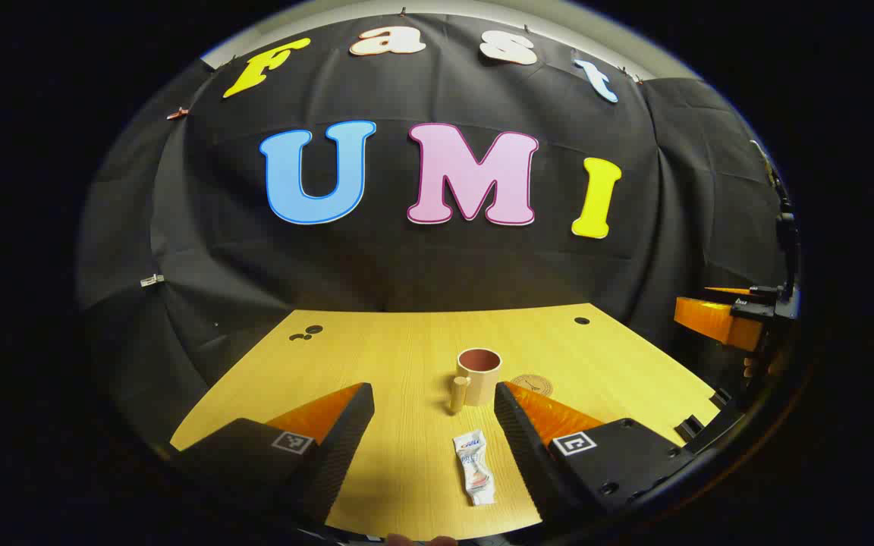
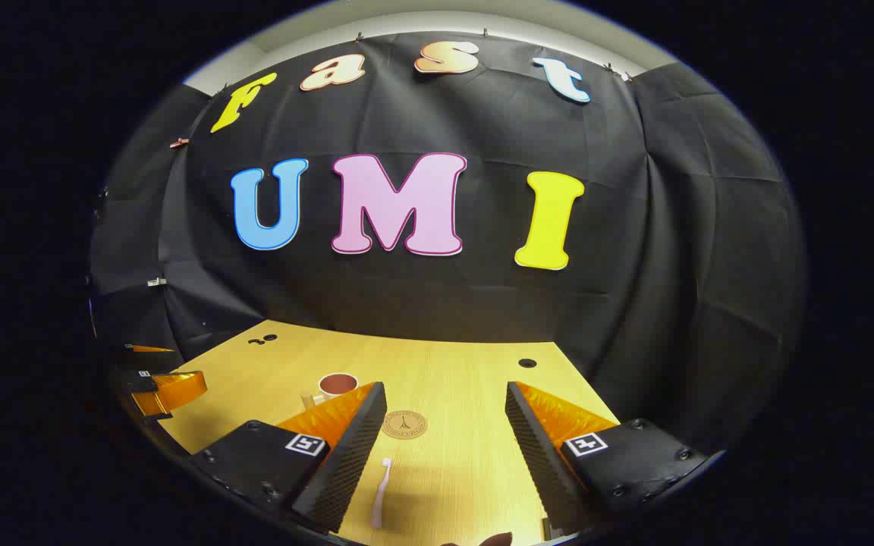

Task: Put the toothbrush and toothpaste on the desktop into the cup, then pick up the cup and place it on the coaster on the desktop.

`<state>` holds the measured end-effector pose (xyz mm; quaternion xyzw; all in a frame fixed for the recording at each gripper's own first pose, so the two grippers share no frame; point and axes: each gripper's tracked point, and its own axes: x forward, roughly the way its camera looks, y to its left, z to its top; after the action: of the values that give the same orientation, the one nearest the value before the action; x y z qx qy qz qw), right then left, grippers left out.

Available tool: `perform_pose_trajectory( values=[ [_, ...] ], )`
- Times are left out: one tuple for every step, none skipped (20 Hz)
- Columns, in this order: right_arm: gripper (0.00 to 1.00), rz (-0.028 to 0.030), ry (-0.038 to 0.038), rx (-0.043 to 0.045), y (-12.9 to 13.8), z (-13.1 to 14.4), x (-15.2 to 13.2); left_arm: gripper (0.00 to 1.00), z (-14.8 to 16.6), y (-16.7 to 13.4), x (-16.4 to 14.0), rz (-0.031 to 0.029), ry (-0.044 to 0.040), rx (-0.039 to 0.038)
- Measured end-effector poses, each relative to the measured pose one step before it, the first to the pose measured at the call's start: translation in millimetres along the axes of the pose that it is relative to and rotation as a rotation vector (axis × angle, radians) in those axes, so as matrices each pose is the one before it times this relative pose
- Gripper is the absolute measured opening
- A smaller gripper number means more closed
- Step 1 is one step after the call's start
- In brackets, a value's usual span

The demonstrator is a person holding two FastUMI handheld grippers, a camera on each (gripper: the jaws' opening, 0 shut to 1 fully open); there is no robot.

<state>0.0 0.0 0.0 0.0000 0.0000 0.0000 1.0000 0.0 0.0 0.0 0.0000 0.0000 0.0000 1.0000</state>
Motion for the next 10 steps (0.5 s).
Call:
perform_pose_trajectory(
  values=[
    [0.97,0.00034,0.00362,-0.00018,-0.75,-0.90,-0.14,0.98,-2.46,-0.31,1.45,-0.00022,0.00589,-0.00023],
    [0.97,-0.00056,0.00209,-0.00008,-0.63,-0.88,0.01,0.98,-0.20,-0.71,0.83,-0.00048,0.00476,0.00042],
    [0.97,-0.00057,0.00227,-0.00083,-1.45,-0.30,-0.23,0.98,-1.29,-0.12,0.69,0.00096,0.00344,0.00059],
    [0.97,-0.00166,0.00034,-0.00127,-0.78,-0.19,-0.25,0.98,-1.33,-0.46,1.56,0.00018,0.00186,-0.00004],
    [0.97,-0.00157,0.00204,-0.00126,-0.85,-0.32,-0.10,0.98,0.71,-0.68,0.24,-0.00153,0.00149,-0.00058],
    [0.97,-0.00098,0.00140,-0.00040,-0.91,0.01,1.17,0.98,-1.38,-0.89,0.75,-0.00071,0.00240,0.00027],
    [0.97,-0.00046,0.00402,-0.00167,-0.62,-1.93,0.30,0.98,0.59,-0.79,0.49,0.00028,0.00309,0.00124],
    [0.97,0.00062,0.00498,-0.00090,0.23,-1.60,0.27,0.98,-2.72,-0.44,1.08,0.00016,0.00454,0.00148],
    [0.97,-0.00020,0.00510,0.00001,0.11,-2.01,0.14,0.98,-0.80,-0.82,0.01,-0.00033,0.00568,0.00135],
    [0.97,0.00212,0.00404,0.00071,-0.16,-0.48,0.49,0.98,-2.57,-0.28,0.86,-0.00053,0.00496,0.00050]
  ],
)
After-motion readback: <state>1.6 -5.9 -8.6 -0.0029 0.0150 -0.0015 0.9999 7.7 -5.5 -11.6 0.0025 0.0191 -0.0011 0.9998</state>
